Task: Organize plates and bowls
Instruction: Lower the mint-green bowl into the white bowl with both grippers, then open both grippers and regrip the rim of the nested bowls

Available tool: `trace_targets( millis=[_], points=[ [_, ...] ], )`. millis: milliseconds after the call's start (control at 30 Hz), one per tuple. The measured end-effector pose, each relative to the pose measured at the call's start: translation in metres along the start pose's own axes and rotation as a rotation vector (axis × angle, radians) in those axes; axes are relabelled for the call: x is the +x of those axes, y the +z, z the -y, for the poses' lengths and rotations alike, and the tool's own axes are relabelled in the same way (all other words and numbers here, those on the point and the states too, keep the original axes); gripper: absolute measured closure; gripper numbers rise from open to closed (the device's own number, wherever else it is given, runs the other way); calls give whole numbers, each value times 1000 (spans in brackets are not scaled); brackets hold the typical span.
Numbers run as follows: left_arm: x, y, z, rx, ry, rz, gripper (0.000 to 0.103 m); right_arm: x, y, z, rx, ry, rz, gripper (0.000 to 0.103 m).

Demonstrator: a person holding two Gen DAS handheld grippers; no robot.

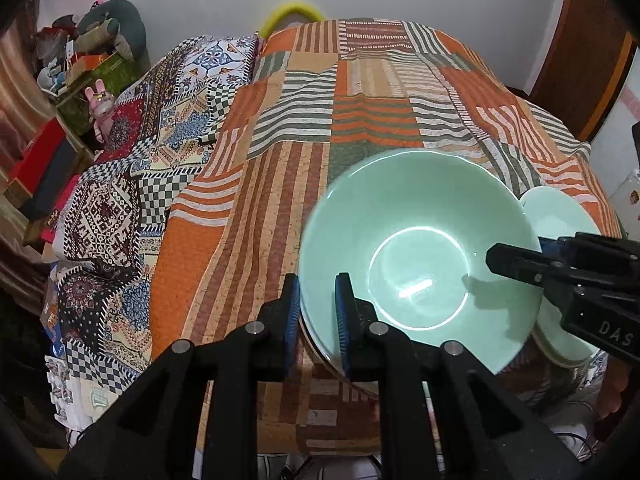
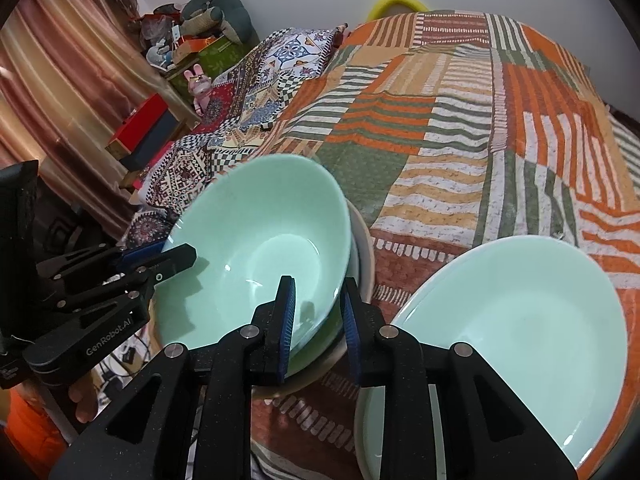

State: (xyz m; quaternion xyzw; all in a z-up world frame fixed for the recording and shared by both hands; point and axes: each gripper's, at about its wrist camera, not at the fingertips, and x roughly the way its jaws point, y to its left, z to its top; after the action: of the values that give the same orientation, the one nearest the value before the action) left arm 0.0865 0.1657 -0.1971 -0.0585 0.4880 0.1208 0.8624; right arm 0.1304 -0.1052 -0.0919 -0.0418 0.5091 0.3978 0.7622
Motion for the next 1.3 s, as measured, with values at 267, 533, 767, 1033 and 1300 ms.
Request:
trace_targets(
  millis=[267,533,767,1033,1300],
  points=[
    [3,-1,0,5,10,-1,87,1,0,-4,-38,-32,17,78],
    [-3,0,-2,-19,-35,-3,87,-7,1,0,-28,-20,38,78],
    [-24,3,-3,-22,-65,56,72,-17,4,5,-18,-27,70,73],
    [-29,0,-18,-82,-107,80,51,-18,3,15,3,-45,71,57],
    [3,-12,-39,-181,-182,-15,51,2,2,18,10,-40,3,57]
  ],
)
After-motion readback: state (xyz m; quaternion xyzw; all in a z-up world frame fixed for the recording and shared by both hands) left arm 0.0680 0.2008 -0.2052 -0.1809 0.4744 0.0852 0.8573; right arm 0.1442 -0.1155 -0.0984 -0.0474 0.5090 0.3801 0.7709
